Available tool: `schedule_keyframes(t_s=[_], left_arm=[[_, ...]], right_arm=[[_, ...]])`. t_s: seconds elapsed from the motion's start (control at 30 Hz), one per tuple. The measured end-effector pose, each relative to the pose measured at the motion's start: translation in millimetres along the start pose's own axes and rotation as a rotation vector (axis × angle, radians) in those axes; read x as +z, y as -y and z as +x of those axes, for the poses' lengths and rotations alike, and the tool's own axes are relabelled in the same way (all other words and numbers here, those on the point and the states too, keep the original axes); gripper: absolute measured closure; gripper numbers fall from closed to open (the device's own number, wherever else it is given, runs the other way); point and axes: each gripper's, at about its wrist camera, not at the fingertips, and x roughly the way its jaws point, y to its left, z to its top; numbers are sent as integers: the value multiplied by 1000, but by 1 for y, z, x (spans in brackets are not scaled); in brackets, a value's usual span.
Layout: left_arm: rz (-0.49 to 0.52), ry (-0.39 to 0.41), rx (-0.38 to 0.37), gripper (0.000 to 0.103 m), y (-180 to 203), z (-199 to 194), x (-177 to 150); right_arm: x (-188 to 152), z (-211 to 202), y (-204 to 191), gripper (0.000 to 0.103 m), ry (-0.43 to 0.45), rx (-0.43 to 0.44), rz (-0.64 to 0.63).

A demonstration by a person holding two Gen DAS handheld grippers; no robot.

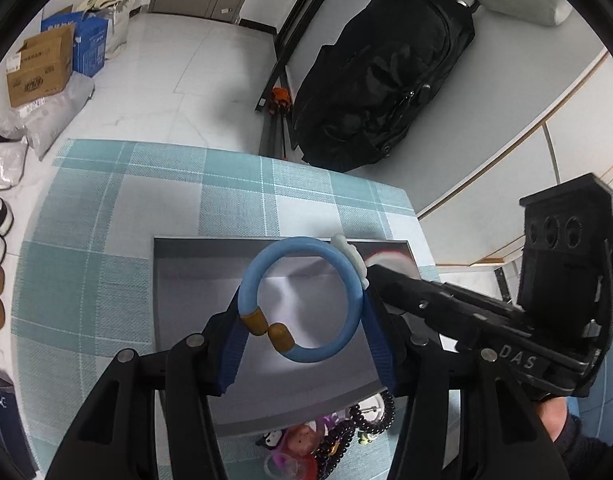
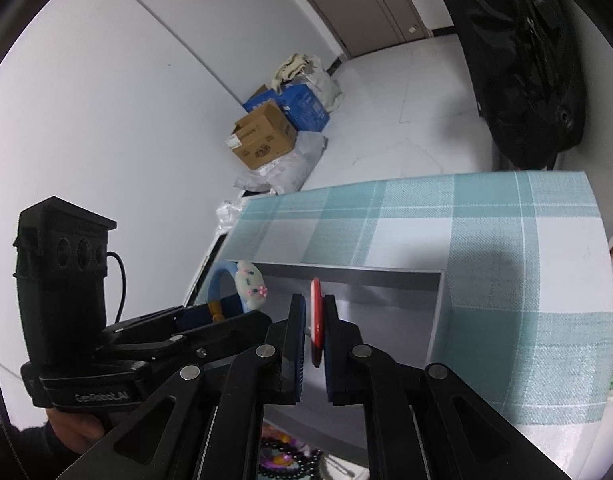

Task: Organize jewelry
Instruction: 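Carry both items over the box and open both tools to drop them inside, then withdraw both open tools from the box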

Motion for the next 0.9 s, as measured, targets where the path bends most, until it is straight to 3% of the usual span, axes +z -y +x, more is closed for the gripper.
schedule_keyframes(t_s=[0.13, 0.2, 0.23, 0.37, 0.43, 0.73, 0.9], left_arm=[[-21, 10, 32, 54, 0, 0, 4], [-44, -7, 50, 52, -2, 3, 7], [-53, -20, 49, 45, -2, 6, 7], [-43, -7, 45, 27, 1, 1, 6], [-31, 1, 36, 26, 5, -3, 4], [11, 79, 57, 26, 15, -27, -4], [74, 170, 94, 26, 26, -43, -16]], right_arm=[[0, 0, 3, 90, 20, -21, 17], [-1, -6, 2, 75, 40, -55, 2], [-1, -9, 1, 65, 51, -62, -5], [-2, -28, 1, 52, 122, -75, -17], [-3, -38, 2, 37, 151, -67, -16], [-23, -64, -11, 30, 239, -157, -82], [-37, -78, -18, 21, 279, -200, -109]])
